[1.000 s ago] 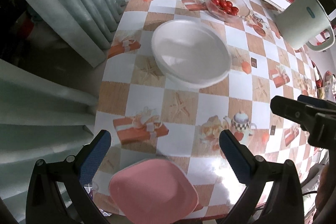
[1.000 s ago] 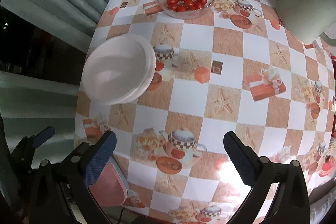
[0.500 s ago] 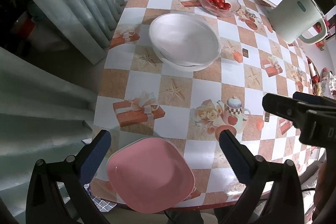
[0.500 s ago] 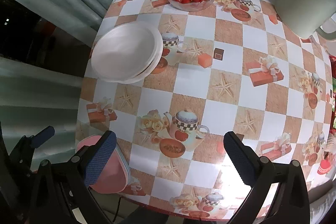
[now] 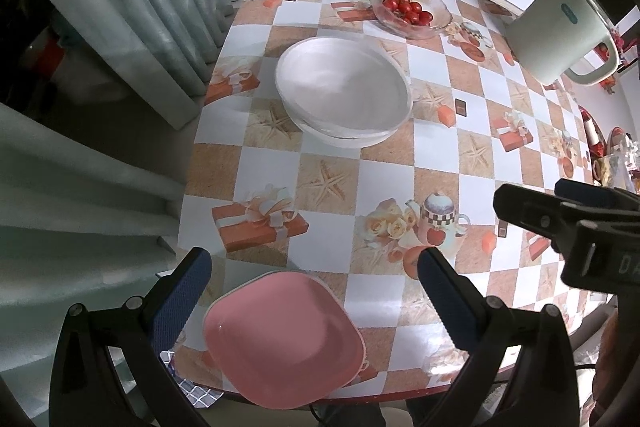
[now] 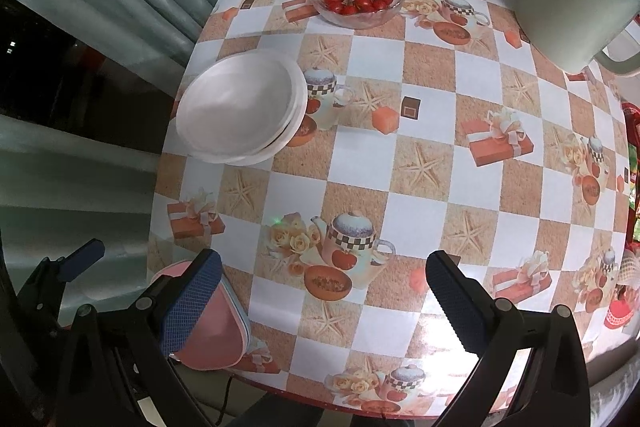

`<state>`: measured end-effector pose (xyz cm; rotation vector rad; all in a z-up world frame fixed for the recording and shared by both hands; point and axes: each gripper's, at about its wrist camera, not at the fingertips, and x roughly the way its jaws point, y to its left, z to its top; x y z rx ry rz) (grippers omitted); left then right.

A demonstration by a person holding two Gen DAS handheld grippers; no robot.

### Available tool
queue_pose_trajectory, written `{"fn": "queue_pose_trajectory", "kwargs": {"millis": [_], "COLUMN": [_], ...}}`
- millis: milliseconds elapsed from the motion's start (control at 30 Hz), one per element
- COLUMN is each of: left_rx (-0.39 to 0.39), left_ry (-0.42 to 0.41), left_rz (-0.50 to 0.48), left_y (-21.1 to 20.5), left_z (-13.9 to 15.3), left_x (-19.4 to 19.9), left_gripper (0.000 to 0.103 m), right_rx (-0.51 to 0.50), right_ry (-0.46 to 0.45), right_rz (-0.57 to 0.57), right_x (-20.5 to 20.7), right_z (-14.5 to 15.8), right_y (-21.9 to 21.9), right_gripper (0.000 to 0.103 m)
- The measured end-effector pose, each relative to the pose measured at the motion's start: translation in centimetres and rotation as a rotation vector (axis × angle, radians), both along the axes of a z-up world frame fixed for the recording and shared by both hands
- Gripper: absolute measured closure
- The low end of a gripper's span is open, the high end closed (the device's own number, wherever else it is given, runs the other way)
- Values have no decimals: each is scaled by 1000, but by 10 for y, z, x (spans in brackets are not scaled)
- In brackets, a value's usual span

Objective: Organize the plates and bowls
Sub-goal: 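Move both grippers back to the rim of the white plate stack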

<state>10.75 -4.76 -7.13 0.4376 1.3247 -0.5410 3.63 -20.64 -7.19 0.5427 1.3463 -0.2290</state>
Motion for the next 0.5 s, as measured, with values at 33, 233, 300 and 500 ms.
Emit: {"fn": "queue_pose_trajectory", "kwargs": {"millis": [33, 233, 300, 500], "left_rx": [2, -1, -2, 5], "left_ry": [4, 24, 36, 53], "left_rz": [2, 20, 26, 37], "left_y": [0, -2, -4, -10], "left_z": [-1, -4, -5, -10], "left_x": [1, 10, 14, 26], "left_gripper": [0, 0, 0, 0], "right_rx": [0, 4, 6, 15], "right_ry": [0, 11, 17, 33], "right_rz": [0, 7, 8, 14], "right_x": [0, 8, 10, 17], "right_z": [0, -4, -6, -12], "right_y": [0, -4, -5, -10], "right_gripper": [0, 0, 0, 0]}}
